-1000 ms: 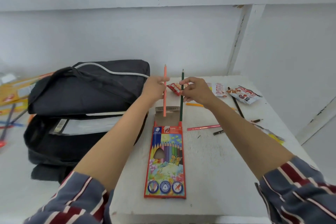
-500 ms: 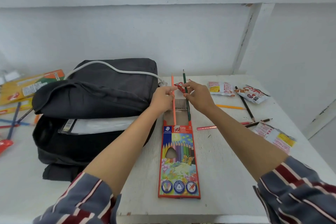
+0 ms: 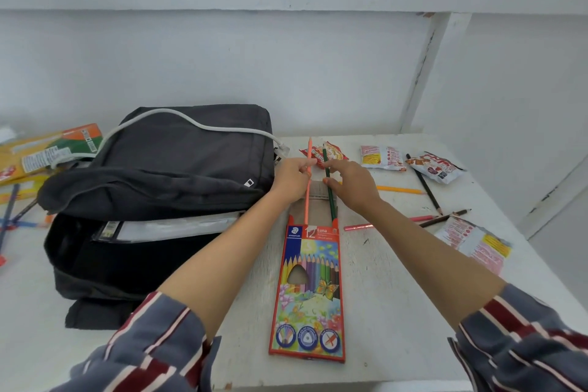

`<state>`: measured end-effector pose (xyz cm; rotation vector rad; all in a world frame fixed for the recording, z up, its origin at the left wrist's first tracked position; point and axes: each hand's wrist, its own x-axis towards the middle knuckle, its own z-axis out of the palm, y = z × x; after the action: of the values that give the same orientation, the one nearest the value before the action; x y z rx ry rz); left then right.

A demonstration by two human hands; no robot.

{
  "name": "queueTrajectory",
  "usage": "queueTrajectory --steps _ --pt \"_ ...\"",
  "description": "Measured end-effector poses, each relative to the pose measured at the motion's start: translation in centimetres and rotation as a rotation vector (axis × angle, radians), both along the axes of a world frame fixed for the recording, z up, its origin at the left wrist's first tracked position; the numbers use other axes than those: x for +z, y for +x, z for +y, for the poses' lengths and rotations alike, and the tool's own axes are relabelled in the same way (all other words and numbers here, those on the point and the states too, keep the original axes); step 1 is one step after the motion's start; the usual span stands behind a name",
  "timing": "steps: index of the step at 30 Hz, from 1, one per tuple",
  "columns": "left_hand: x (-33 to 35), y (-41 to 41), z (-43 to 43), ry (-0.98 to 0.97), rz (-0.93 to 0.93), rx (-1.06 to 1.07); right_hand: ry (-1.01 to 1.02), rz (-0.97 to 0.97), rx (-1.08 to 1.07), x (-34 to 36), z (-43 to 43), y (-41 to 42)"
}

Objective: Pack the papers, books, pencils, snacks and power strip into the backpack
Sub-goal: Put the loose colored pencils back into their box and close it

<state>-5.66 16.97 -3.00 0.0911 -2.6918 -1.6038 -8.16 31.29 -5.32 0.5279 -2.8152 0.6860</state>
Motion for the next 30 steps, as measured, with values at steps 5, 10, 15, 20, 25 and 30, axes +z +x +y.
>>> queueTrajectory --steps 5,10,15,20,25,30 --pt "-0.3 -0.2 0.3 0.005 -0.024 -0.063 0.149 0.002 0.019 -0.2 0.3 0.0" --pt "-0.1 -0.5 0.5 0.068 -0.101 -0.080 0.149 -0.064 0.010 -0.2 0.7 -0.1" --pt "0.2 -0.5 0.7 0.086 -0.144 -0.094 0.166 -0.138 0.022 0.2 0.7 -0.1" --pt "-0.1 -0.5 0.7 0.053 -0.126 -0.107 0.204 -0.191 0.072 1.0 0.6 0.0" --pt "0.1 -0.5 0.8 0.113 -0.113 -0.092 0.092 -0.387 0.165 1.4 0.6 0.0" --pt "0.5 -0.6 1.1 0.075 -0.076 -0.085 0.005 -0.376 0.121 1.6 1.1 -0.4"
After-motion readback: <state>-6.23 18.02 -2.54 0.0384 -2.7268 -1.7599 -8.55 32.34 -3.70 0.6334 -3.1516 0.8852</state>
